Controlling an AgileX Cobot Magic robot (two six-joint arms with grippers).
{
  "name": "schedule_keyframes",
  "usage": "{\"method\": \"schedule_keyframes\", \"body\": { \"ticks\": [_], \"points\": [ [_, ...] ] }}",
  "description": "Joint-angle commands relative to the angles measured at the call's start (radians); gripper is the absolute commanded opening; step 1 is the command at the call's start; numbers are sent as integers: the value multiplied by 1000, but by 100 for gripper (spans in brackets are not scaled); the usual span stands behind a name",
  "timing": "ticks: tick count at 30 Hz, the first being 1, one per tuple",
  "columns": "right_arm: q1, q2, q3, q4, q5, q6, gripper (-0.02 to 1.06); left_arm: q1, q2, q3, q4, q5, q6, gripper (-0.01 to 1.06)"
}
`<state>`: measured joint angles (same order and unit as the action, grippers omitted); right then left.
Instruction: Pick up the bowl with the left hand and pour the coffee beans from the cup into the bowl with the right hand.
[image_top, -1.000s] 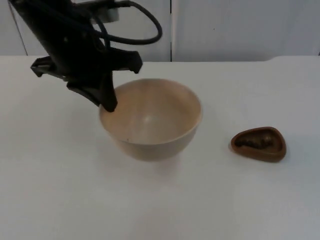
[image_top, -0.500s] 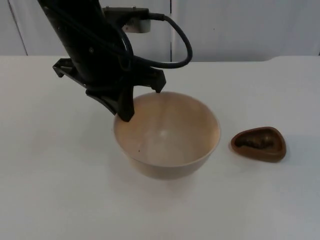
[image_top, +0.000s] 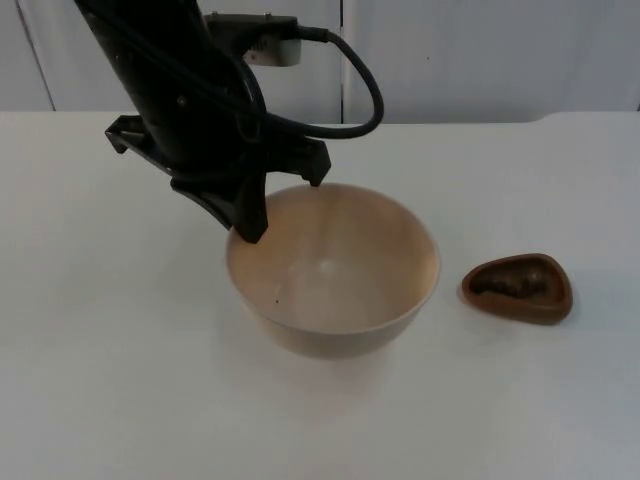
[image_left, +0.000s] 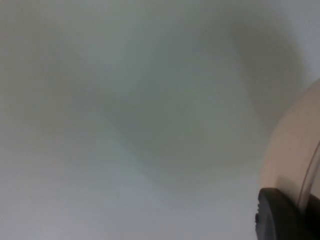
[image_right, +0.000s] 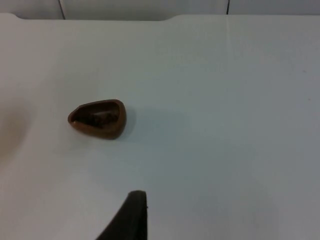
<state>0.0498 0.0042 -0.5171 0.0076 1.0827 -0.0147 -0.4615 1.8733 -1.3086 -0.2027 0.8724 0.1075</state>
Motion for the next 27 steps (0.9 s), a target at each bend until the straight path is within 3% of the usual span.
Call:
{"method": "schedule_keyframes", "body": {
  "ticks": [1, 10, 18, 27],
  "points": [
    [-7, -4, -3, -8, -13, 0, 105, -5, -14, -3, 4, -5, 2, 0],
    [-7, 76, -76, 4, -10, 0, 105, -5, -14, -3, -3, -13, 6, 0],
    [-7, 341, -207, 4, -62, 0, 105, -5, -14, -3, -44, -14, 38, 0],
    [-5, 776, -406, 25, -88, 0, 105, -5, -14, -3, -44, -16, 38, 0]
  ]
}}
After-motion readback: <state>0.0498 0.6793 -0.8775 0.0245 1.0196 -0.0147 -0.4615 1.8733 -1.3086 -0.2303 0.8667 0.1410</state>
